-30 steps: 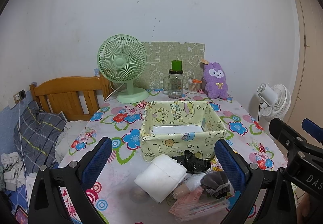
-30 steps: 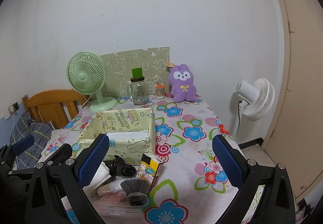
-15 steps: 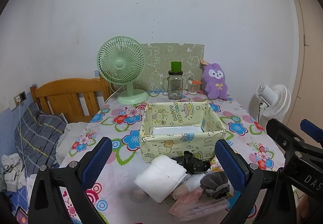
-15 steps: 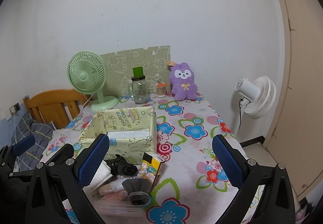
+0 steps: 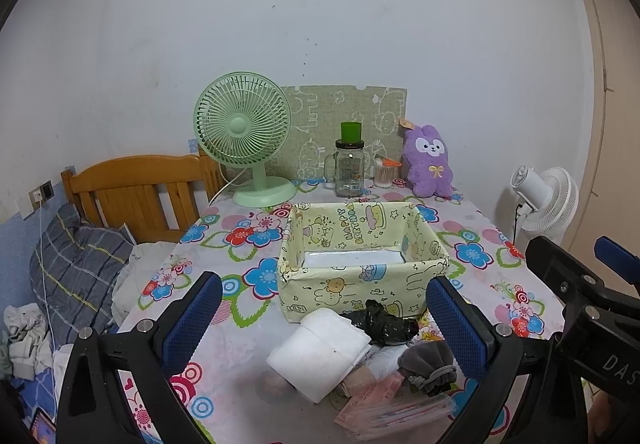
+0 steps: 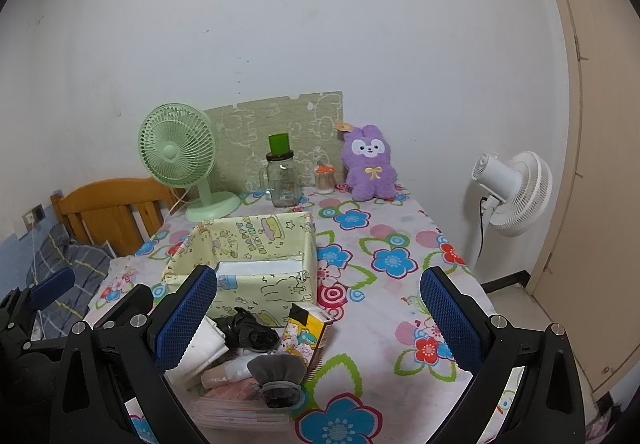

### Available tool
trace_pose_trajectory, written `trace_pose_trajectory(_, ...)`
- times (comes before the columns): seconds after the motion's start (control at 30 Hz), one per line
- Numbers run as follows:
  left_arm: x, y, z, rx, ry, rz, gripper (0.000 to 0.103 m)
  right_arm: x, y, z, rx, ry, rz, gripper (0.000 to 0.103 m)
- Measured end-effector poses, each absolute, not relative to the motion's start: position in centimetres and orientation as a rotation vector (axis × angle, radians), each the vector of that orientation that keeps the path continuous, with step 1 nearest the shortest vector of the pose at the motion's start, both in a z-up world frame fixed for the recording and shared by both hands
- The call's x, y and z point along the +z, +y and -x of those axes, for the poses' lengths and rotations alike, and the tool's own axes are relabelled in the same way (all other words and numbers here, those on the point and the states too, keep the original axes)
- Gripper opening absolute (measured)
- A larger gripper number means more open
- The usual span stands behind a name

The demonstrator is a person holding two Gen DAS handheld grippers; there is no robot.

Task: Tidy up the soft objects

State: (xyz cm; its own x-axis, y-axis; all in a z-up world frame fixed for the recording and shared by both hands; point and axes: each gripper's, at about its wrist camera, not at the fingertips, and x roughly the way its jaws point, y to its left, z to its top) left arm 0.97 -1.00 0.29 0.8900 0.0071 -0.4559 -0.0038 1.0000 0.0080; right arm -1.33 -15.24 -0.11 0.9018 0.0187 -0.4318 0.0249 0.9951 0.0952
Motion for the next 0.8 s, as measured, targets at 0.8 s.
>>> trace_pose_trajectory(0.8,-2.3,-1.8,-2.1,-0.045,0.497,-0.018,0.090,-2.0,-14.3,-0.6,0.028,0.489,-0.098,0.102)
